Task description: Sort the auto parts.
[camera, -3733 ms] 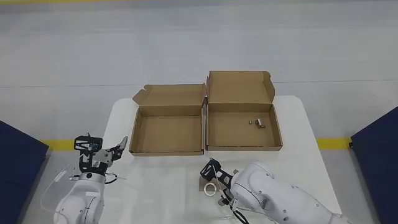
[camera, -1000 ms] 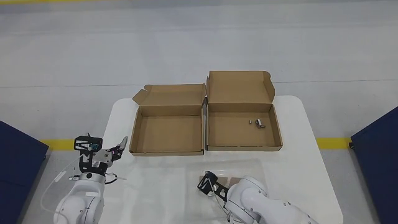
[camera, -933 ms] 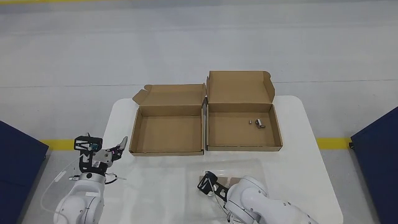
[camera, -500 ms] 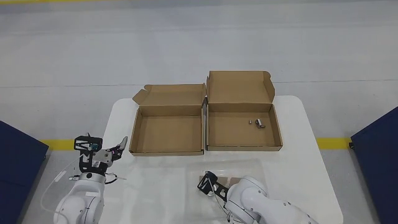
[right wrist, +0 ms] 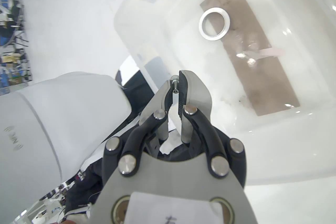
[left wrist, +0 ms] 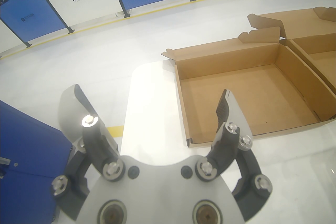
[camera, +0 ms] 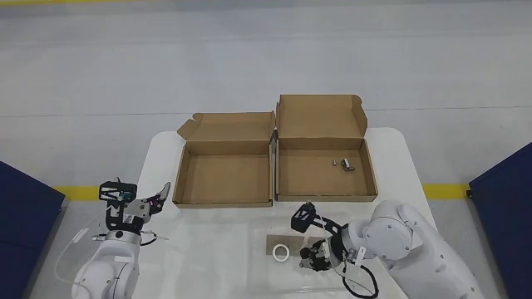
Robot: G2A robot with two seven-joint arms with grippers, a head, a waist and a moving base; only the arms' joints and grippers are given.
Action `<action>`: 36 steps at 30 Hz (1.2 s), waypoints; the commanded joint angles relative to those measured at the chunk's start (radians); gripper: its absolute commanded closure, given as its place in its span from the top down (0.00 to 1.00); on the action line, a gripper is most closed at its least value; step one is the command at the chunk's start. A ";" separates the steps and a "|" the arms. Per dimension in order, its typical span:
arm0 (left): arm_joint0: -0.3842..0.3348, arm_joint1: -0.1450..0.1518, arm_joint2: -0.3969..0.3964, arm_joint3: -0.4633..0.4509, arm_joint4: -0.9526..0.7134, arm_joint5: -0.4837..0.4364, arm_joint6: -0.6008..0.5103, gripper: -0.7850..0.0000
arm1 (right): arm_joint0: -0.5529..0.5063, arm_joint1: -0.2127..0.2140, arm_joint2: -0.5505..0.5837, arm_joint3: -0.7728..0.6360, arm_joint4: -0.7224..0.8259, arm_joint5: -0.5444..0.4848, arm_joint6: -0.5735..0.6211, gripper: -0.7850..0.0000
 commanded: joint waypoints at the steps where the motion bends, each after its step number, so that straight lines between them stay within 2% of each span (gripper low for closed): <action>1: 0.000 0.000 0.000 0.000 0.000 0.000 0.000 1.00 | 0.000 0.000 0.004 0.003 0.018 0.000 -0.001 0.00; 12: 0.000 0.000 0.000 0.000 0.000 0.000 0.000 1.00 | -0.002 0.000 0.005 0.005 0.025 0.001 -0.009 0.00; 15: 0.000 0.000 0.000 0.000 0.000 0.000 0.000 1.00 | -0.005 0.008 0.051 0.049 0.070 -0.004 -0.016 0.00; 21: 0.000 0.000 0.000 0.000 0.000 0.000 0.000 1.00 | -0.033 0.038 0.201 0.150 0.319 -0.067 0.068 0.00; 25: 0.000 0.000 0.000 0.000 0.000 0.000 0.000 1.00 | -0.050 0.073 0.234 0.196 0.492 -0.097 0.068 0.00; 30: 0.000 0.000 0.000 0.000 0.000 0.000 0.000 1.00 | -0.032 0.128 0.191 0.239 0.724 -0.103 0.068 0.00; 36: 0.000 0.000 0.000 0.000 0.000 0.000 0.000 1.00 | 0.054 0.181 0.054 0.305 1.033 -0.062 0.068 0.00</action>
